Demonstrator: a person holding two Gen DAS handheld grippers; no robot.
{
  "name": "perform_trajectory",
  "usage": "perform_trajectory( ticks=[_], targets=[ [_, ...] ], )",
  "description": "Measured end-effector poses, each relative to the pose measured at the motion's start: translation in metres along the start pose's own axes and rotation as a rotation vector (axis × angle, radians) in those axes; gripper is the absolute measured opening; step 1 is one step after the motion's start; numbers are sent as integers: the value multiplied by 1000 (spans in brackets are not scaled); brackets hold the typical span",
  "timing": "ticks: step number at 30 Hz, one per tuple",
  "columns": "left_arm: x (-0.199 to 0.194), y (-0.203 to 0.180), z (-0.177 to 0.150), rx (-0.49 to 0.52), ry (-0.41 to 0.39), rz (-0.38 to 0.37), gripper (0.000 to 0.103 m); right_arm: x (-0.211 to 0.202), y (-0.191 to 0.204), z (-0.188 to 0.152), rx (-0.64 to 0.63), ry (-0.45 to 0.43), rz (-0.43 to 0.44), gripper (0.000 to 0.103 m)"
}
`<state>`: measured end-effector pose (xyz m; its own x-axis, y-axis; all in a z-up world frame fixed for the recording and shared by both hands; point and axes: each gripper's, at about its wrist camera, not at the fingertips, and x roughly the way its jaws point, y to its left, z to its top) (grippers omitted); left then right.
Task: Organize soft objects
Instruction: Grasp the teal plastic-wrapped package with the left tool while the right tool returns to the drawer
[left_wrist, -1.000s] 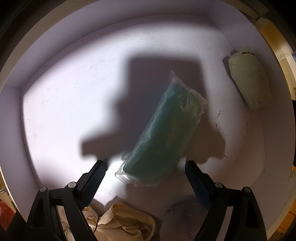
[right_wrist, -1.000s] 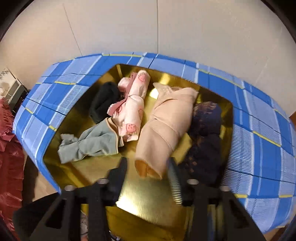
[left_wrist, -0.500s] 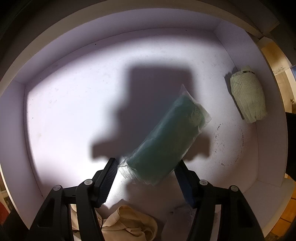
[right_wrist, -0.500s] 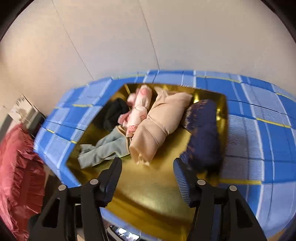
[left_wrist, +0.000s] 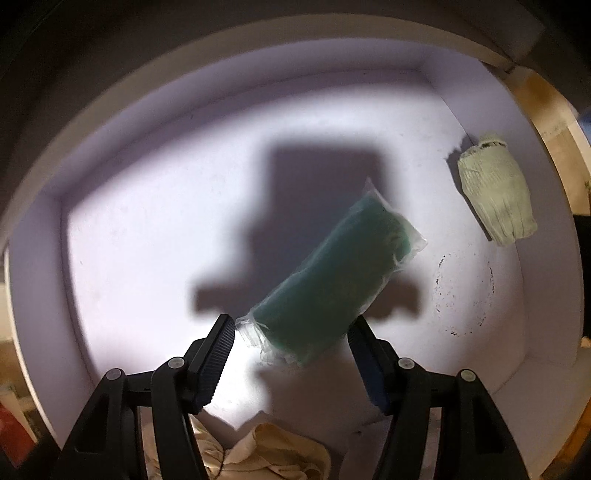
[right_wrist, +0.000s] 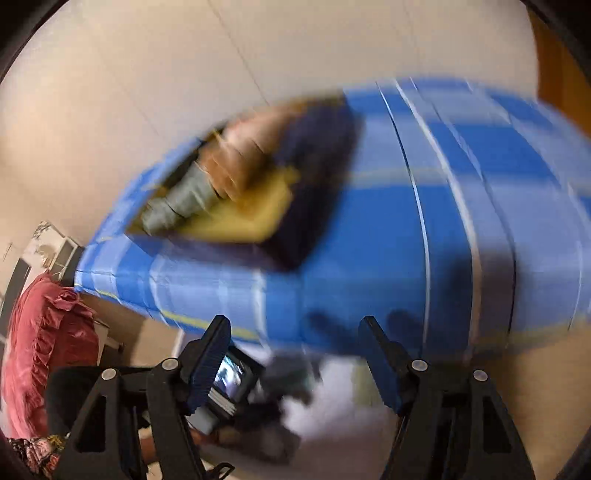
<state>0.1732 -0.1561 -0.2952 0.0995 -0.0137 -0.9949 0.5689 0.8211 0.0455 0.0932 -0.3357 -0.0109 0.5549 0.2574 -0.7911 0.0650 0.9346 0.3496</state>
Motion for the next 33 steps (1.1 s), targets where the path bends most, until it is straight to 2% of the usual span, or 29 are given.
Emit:
perform_trajectory(
  ticks=[2,6,8,10,13,16,23,27,30,33],
  targets=[
    [-2,-8,-1,44,-8,20,64,20,-8,-13,31,79,-15,72],
    [-8,-19,-6,104,-10,33,63,66,-15,-41,15,263,-102,72],
    [-10,-20,-10,100,3,1,62,88,-18,-53,13,358,-164,72],
    [-14,-17,-12,72,7,-25,62,108,-23,-64,38,446,-175,72],
    [-27,-16,-13,71,-40,11,62,120,-31,-75,112,498,-145,72],
    [-35,-22,-10,104,-79,38,62,133,-34,-88,129,559,-153,72],
    [-19,-49,-7,223,-51,34,62,145,-34,-101,126,612,-182,72],
    [-9,-50,0,214,-32,7,62,147,-43,-96,149,598,-217,72],
    [-1,-41,-2,176,-4,-46,48,151,-51,-96,177,587,-239,72],
    [3,-46,-6,194,5,-32,38,157,-54,-98,207,601,-236,72]
  ],
)
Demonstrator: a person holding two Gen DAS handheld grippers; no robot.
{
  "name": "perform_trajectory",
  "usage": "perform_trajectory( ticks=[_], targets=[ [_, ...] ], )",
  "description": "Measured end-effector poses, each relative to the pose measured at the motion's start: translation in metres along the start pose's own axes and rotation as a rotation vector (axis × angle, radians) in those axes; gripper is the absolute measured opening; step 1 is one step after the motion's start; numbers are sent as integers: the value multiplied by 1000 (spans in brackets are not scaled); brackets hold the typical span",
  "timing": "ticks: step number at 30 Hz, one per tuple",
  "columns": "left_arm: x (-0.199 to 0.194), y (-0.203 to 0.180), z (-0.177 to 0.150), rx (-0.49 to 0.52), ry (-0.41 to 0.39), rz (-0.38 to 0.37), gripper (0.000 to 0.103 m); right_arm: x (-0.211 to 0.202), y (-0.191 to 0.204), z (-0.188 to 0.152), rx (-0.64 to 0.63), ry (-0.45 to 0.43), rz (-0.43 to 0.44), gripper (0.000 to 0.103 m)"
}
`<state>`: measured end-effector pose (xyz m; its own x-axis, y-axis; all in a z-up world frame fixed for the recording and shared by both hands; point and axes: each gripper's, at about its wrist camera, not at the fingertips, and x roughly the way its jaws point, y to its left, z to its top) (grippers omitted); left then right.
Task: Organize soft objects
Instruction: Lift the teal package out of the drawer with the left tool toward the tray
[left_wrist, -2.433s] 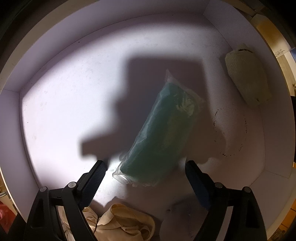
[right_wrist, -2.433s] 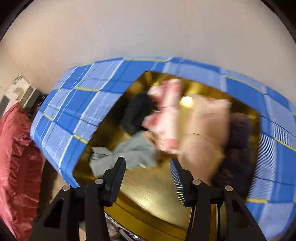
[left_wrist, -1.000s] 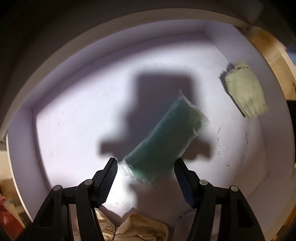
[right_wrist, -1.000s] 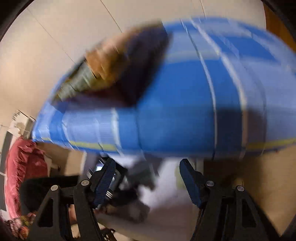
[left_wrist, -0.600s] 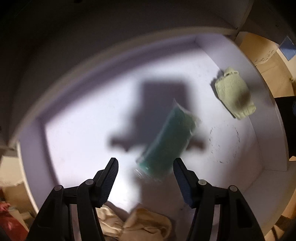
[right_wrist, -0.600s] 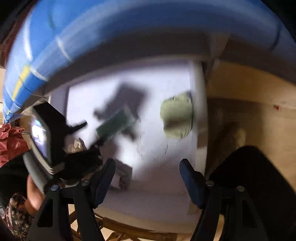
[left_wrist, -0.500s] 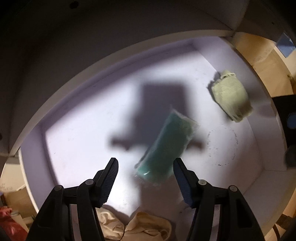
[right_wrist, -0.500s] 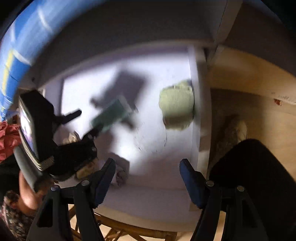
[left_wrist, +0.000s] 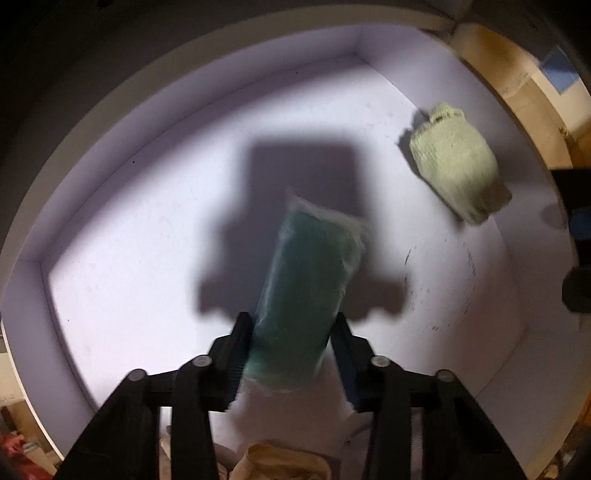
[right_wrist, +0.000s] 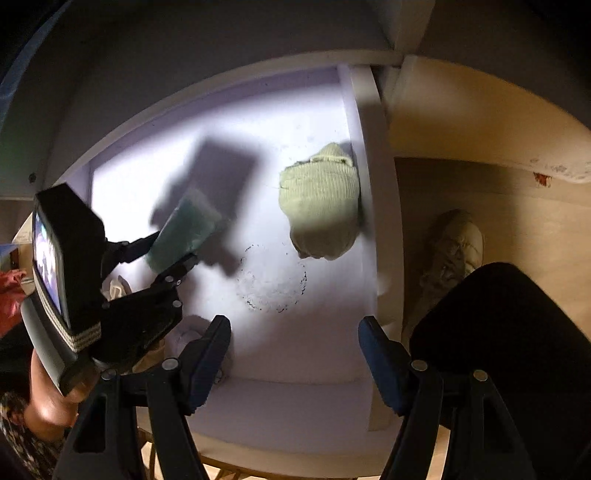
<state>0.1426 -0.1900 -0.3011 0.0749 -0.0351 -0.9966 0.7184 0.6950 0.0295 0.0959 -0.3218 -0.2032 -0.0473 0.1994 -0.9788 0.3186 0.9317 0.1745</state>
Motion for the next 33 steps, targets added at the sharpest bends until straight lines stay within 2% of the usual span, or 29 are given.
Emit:
perform_trajectory(
  ticks=[7,19,26,30,33],
  targets=[
    [-1,5,-10,-49,6,-21,32,10,3,-1,-17,22,-12,73],
    [-53,22,-31,-119,-36,-55,32,16,9,-2,-20,46,21,73],
    [-134,30,-43,-38,-67,-62,32,15,12,-1,-16,50,39,73],
    [-178,25,-49,-4,-124,-75,32,15,13,-2,-22,43,44,73],
    [-195,19,-48,14,-167,-90,32,13,13,-2,-24,40,46,73]
  ],
)
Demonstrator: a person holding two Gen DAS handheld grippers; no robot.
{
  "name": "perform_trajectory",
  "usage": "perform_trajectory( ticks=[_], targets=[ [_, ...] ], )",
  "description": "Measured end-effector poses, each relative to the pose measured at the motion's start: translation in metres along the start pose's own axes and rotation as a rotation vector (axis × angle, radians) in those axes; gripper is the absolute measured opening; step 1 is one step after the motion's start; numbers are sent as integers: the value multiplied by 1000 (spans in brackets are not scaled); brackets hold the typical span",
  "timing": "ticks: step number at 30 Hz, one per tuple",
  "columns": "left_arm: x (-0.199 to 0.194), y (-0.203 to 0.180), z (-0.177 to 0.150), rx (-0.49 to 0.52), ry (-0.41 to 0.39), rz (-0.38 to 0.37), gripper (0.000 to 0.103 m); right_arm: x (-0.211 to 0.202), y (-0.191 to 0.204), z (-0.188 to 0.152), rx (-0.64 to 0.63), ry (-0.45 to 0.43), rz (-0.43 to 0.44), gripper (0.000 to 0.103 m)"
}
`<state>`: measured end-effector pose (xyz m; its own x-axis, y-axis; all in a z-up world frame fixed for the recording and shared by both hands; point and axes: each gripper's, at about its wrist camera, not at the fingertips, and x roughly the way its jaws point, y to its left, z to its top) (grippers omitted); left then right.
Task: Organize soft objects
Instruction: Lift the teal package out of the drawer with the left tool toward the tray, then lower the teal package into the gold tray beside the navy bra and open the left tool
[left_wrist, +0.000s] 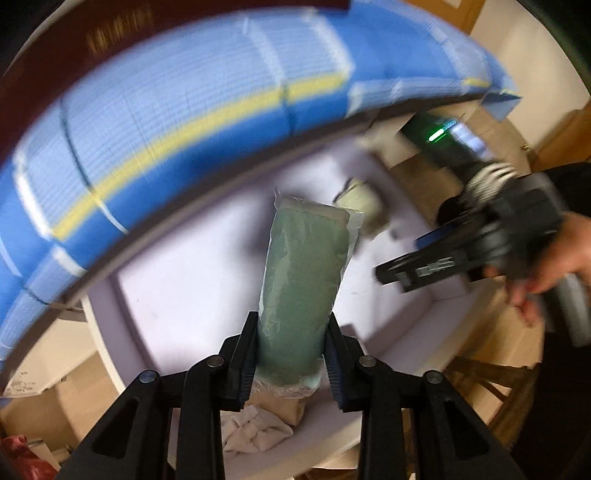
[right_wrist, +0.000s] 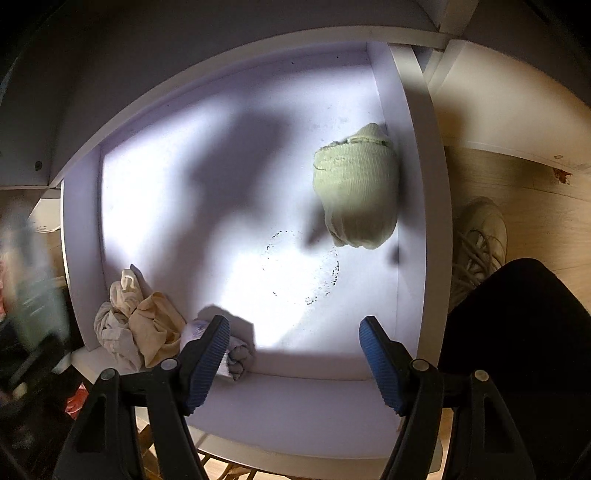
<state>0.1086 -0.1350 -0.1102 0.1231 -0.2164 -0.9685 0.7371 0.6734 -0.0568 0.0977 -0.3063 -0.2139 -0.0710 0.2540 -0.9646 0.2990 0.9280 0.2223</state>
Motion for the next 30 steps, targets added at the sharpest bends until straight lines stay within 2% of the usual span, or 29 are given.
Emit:
perform_trajectory(
  ticks=[7,13,16,21,26,30],
  targets=[
    [-74,-12,18,19,-136,-86,32,-1,-2,0,2,1,-6,73],
    [-129,-6,58,-30,-244,-156,32,0,-1,-1,-1,1,0,73],
    [-153,1,85,-57,-287,-129,32,-3,-1,0,-4,-3,8,73],
    [-159,15,127,-114,-305,-79,32,-4,0,1,-4,-1,20,74],
    [-151,38,159,-239,-297,-86,32,-5,-3,1,7,3,39,74],
    [-142,51,178,-292,-289,-59,32,-7,-3,1,6,-2,53,74]
  ],
)
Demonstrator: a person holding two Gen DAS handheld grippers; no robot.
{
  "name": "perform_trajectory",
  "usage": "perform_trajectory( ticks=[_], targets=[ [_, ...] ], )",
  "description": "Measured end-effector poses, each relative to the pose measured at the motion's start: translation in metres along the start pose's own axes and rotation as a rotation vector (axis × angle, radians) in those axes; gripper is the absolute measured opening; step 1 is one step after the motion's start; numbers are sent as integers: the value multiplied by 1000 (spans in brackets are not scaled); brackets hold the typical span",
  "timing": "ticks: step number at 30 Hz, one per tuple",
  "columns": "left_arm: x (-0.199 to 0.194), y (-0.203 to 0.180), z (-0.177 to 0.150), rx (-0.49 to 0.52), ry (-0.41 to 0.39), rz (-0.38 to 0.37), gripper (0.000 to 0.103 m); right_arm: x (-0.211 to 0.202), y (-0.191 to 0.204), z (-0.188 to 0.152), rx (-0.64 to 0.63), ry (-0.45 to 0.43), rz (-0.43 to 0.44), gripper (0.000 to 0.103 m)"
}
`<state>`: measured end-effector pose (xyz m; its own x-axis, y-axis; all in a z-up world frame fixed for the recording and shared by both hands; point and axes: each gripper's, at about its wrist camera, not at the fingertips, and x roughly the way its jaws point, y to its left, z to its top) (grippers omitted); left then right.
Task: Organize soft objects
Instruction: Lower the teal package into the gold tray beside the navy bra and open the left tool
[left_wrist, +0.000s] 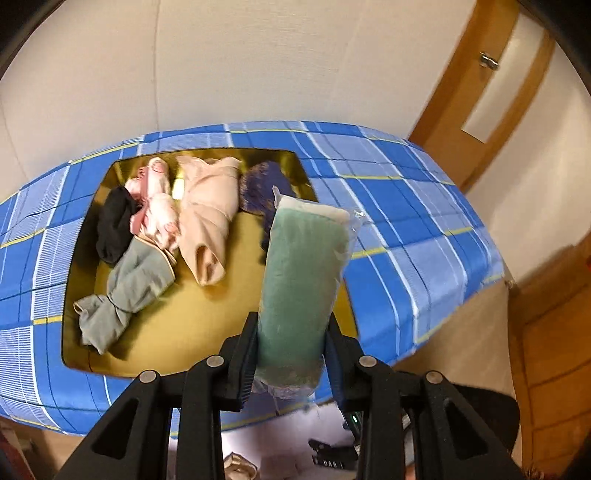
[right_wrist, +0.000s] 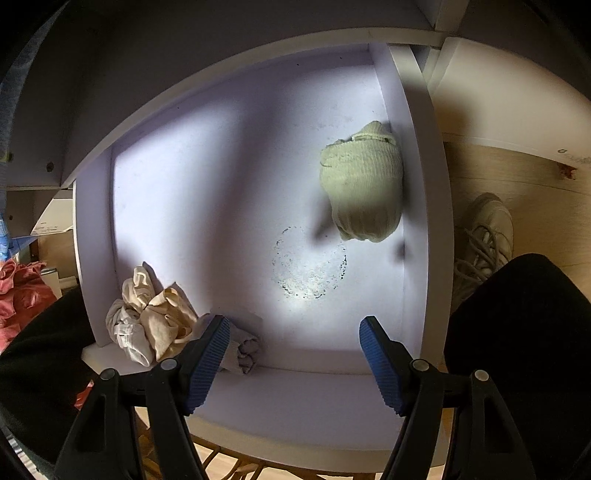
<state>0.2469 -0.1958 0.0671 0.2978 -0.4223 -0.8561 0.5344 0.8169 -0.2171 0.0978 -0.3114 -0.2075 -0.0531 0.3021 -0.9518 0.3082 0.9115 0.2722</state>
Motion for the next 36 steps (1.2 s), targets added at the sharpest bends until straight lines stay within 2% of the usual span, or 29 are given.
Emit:
perform_trajectory(
  ticks=[10,18,24,29,31,36],
  targets=[
    [37,12,27,-132,38,-6,32,0,-2,-1,7,4,22,74],
    [77,26,42,-186,85,63,32,-3,-1,-4,8,5,49,74],
    [92,29,46,-196,104,67,32,-6,4,-5,7,1,62,75],
    [99,29,44,-202,122,67,38,-6,6,-5,1,4,65,75],
    [98,29,42,-197,117,69,41,-6,5,-5,3,5,63,75],
    [88,24,40,-156,93,84,41,-6,6,-5,1,5,59,76]
  ],
)
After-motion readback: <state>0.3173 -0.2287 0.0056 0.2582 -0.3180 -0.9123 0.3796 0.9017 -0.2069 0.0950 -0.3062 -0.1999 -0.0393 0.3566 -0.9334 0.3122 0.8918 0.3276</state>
